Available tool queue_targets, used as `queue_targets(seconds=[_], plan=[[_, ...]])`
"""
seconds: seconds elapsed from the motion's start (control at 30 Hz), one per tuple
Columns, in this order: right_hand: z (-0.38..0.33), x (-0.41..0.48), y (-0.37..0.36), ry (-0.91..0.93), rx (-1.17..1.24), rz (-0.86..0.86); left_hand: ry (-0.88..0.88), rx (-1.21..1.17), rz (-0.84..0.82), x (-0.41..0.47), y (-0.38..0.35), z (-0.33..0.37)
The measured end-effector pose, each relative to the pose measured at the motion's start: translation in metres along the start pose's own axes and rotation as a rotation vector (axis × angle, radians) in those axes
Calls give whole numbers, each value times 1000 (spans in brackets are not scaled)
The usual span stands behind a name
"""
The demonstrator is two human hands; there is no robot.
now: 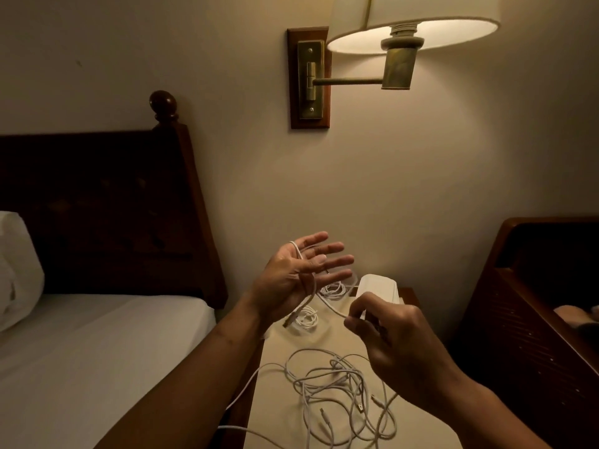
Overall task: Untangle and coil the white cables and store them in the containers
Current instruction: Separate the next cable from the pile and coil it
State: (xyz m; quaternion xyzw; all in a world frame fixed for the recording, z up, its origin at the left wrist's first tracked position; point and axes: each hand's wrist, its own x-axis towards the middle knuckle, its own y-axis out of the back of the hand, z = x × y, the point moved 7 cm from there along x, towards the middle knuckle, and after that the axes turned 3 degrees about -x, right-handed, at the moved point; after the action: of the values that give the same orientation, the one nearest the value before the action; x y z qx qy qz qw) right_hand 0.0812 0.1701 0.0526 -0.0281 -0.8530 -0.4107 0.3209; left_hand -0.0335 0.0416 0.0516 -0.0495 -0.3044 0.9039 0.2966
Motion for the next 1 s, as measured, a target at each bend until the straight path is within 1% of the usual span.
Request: queue_targets(seconds=[0.07, 0.17, 0.27, 0.3, 0.33, 0.37, 0.5, 0.6, 0.7, 0.8, 0.87, 0.93, 1.0], plan=[[-9, -1, -6, 71, -63, -21, 0, 112, 14, 1, 0, -6], [-13, 1, -10, 133, -85, -28, 0, 429, 0, 0, -7, -15], [-14, 5, -3, 184, -70, 35, 77, 782, -83, -4, -19, -29], [-13, 7, 2, 195, -59, 69, 106, 853, -137, -7, -23, -34], [-11, 9, 8, 206, -49, 96, 128, 875, -183, -10, -27, -38], [-8, 12, 14, 217, -49, 116, 155, 862, -200, -14, -29, -41], [1, 20, 29, 281, -94, 154, 304, 645, -205, -28, -27, -56], [6, 28, 35, 302, -31, 181, 378, 474, -334, -35, -35, -67], [17, 35, 38, 255, 103, 218, 410, 301, -458, -41, -50, -68], [28, 36, 31, 180, 353, 145, 440, 157, -552, -47, -60, -68], [32, 32, 25, 76, 535, 115, 444, 32, -611, -51, -66, -64], [34, 25, 13, -47, 682, 102, 379, -21, -614, -51, -69, -58], [34, 15, -4, -187, 785, 67, 288, -75, -557, -48, -73, -52]])
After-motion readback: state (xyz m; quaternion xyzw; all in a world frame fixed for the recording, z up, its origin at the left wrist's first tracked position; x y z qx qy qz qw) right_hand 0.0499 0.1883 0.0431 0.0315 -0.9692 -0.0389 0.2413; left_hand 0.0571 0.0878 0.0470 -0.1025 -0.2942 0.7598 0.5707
